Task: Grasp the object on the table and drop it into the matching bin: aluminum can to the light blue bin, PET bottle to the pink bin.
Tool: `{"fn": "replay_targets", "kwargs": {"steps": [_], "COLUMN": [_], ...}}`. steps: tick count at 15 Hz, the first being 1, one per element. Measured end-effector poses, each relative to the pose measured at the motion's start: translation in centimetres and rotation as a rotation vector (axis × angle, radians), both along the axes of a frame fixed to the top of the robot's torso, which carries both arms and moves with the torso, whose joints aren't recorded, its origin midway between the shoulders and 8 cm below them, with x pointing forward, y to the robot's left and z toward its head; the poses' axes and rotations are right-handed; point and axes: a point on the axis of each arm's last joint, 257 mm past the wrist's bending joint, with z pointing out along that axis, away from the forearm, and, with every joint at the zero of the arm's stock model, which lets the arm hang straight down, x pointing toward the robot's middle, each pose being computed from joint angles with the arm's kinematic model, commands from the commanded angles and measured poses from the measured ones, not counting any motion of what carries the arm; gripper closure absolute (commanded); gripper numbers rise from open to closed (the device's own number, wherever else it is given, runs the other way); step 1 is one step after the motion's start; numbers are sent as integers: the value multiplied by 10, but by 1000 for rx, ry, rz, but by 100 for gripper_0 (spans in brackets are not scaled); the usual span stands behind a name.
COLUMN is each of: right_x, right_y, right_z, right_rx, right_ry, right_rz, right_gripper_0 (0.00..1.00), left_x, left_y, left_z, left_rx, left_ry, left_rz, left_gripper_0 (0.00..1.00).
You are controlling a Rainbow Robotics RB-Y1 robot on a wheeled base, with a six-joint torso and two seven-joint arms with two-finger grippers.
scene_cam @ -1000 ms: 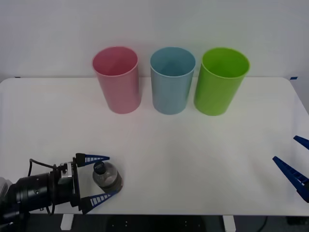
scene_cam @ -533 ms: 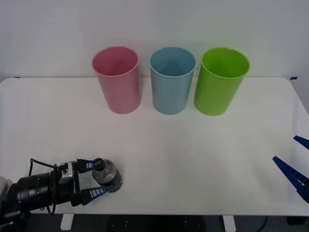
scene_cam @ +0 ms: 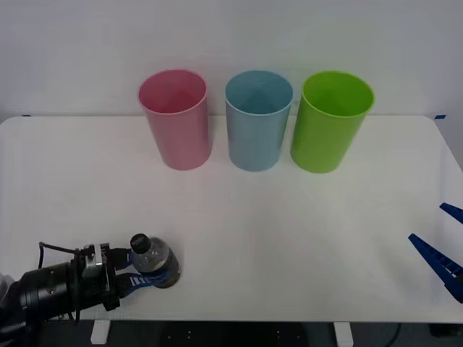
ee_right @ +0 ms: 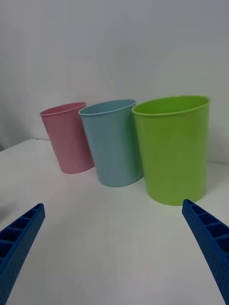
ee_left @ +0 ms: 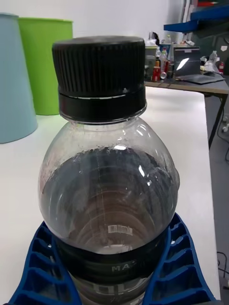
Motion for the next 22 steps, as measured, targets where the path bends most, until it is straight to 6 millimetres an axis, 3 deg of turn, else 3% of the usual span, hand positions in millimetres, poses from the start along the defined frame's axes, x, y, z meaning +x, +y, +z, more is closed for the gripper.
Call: {"fn": "replay_targets", "kwargs": {"steps": [11,15,22], "right_x": [0,0,0], "right_y": [0,0,0], "right_z": [0,0,0], "right_rx": [0,0,0], "right_ry": [0,0,0], "right_rz": [0,0,0], "right_gripper_0": [0,0,0], "left_x": [6,13,45], "left_y": [44,61,100], "left_z": [44,76,136], "left_rx": [-94,-187,-356], "left_ry": [-27,7,-5], "left_rz": [309,399,551], "left_gripper_0": [100,100,100]}}
